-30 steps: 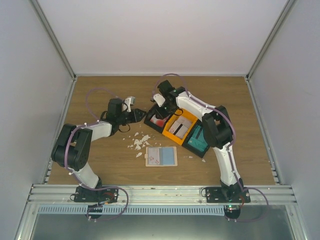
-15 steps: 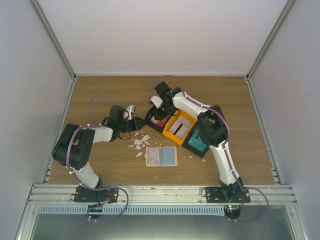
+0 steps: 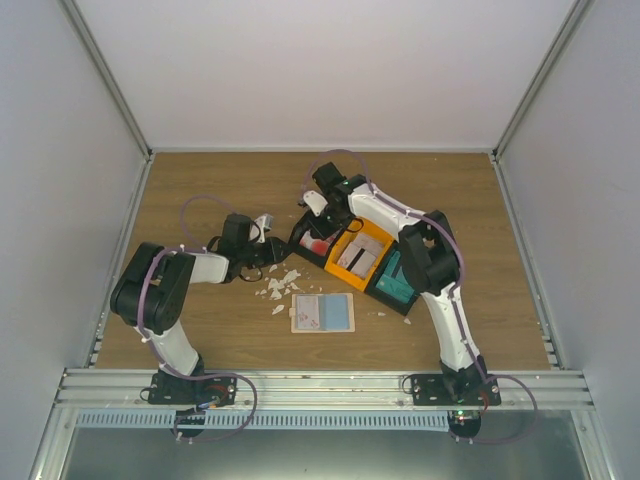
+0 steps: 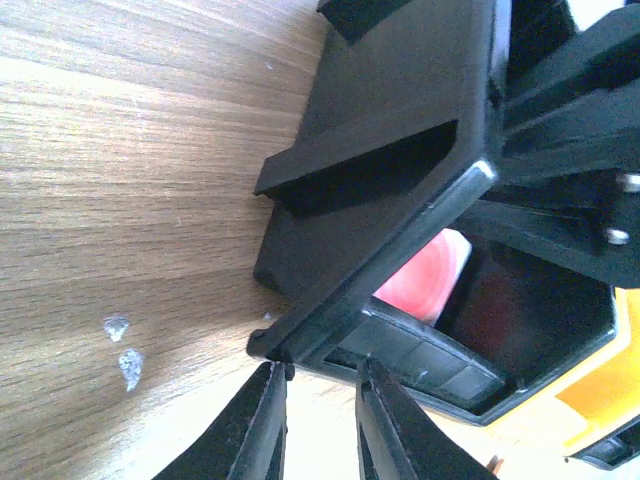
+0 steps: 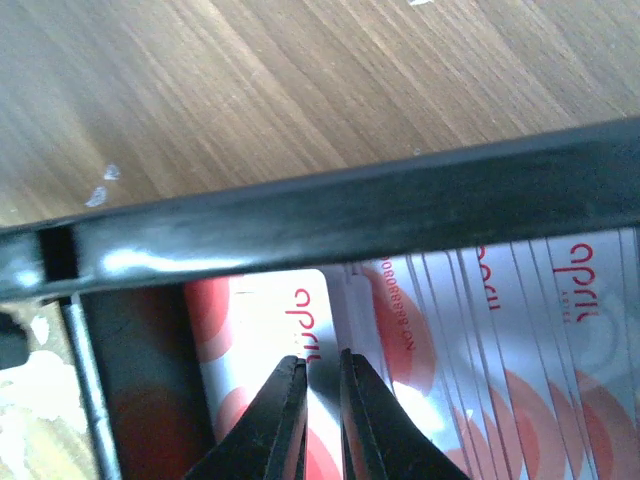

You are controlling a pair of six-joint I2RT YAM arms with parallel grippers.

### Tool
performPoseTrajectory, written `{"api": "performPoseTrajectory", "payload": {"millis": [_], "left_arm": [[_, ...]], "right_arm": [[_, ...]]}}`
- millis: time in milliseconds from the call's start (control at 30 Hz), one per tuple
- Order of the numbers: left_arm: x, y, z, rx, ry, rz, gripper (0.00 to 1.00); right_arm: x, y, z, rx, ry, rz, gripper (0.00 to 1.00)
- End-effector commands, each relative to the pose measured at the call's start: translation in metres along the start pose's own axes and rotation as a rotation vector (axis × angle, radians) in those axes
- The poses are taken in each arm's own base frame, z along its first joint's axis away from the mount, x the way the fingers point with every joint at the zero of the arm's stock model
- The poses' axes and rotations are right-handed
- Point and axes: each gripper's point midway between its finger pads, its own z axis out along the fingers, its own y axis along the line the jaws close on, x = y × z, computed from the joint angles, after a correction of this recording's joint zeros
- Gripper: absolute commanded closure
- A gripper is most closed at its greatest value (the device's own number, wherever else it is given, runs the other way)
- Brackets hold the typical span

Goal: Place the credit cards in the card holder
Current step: Pick up the credit card from the storage box.

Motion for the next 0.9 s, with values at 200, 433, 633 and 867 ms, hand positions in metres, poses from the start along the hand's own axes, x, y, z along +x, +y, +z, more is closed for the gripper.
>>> {"api": "performPoseTrajectory", "payload": {"millis": [200, 433, 633, 867], "left_arm": [[-0.009, 0.004, 0.007, -0.021, -0.035, 0.024, 0.78], [-0.010, 0.005, 0.007, -0.022, -0.034, 0.024, 0.78], [-0.010, 0.004, 0.007, -0.021, -0.034, 0.024, 0.78], [-0.012, -0.001, 0.004, -0.008, -0.042, 0.037, 0.78]], "right_arm": [[0.000, 0.031, -0.031, -0.068, -0.038, -0.056, 0.92], [0.016, 0.043, -0.030, -0.069, -0.002, -0.091, 0.92], [0.020, 0.047, -0.027, -0.054, 0.014, -0.104, 0.88], [0.002, 0.039, -0.030, -0.013, -0.039, -0.074, 0.99]]}}
